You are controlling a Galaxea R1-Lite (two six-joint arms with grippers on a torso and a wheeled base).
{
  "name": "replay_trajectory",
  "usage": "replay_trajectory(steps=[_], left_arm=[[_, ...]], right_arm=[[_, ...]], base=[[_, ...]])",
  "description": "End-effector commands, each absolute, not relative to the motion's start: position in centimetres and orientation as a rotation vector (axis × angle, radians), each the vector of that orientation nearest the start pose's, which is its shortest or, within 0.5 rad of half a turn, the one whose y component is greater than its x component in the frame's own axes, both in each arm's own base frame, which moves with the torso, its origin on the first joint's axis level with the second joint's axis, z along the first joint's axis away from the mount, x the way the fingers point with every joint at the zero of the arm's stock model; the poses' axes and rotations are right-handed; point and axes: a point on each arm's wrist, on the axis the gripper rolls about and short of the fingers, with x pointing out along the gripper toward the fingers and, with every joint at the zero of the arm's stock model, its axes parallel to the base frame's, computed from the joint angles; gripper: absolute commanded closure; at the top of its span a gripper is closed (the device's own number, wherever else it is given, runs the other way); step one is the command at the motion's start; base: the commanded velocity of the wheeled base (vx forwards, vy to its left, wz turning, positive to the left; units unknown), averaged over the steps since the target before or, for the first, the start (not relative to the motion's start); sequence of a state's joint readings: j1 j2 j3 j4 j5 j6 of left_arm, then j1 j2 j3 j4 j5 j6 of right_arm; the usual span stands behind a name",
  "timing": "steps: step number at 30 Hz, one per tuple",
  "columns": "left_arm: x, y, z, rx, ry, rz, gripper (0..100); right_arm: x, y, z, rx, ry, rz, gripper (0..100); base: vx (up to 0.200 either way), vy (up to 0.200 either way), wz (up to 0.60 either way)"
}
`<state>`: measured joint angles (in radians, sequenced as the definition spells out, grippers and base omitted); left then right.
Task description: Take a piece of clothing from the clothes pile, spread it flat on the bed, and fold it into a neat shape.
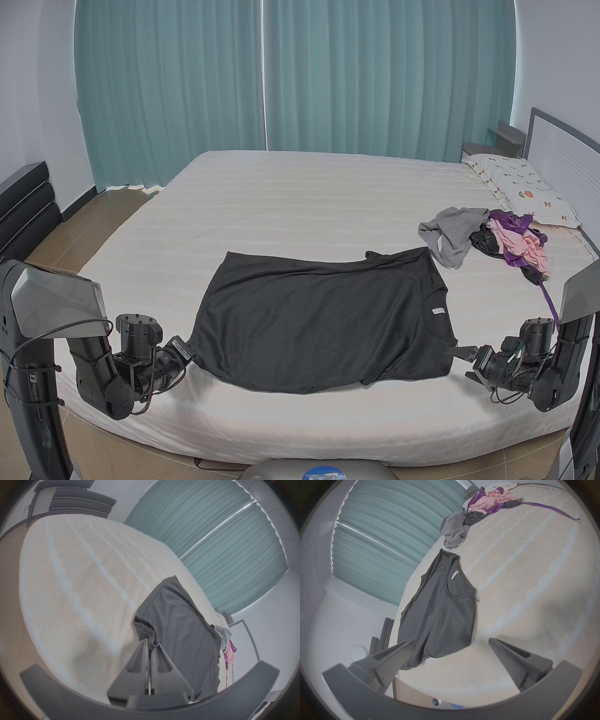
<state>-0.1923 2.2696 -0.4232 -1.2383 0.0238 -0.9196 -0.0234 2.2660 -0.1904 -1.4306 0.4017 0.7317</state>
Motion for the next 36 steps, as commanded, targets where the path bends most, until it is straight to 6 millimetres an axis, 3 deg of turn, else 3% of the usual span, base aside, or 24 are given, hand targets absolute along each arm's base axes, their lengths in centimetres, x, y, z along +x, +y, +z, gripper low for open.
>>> replay_trajectory(steps=[1,14,15,20,31,36], left_arm=[[29.7,-5.4,-1.6,-0.83,0.607,0.135,100],[29.8,-5.2,-1.4,-0.858,0.596,0.141,100],[29.8,-5.2,-1.4,-0.858,0.596,0.141,100],[29.8,-5.2,-1.4,-0.858,0.594,0.141,100],[30.6,-5.1,-0.8,-0.901,0.513,0.116,100],[31.2,-4.9,-0.5,-0.947,0.484,0.122,100]], right_arm=[[26.3,0.7,-3.2,0.829,0.766,0.122,0],[28.8,2.9,-5.2,0.76,0.761,0.148,0],[28.9,3.0,-5.4,0.75,0.76,0.153,100],[29.2,3.0,-5.4,0.694,0.739,0.178,100],[32.0,3.2,-1.7,0.688,0.57,0.241,100],[34.9,3.4,-0.3,0.681,0.509,0.232,100]], base=[[0.0,0.0,0.0],[0.0,0.0,0.0],[0.0,0.0,0.0],[0.0,0.0,0.0],[0.0,0.0,0.0],[0.0,0.0,0.0]])
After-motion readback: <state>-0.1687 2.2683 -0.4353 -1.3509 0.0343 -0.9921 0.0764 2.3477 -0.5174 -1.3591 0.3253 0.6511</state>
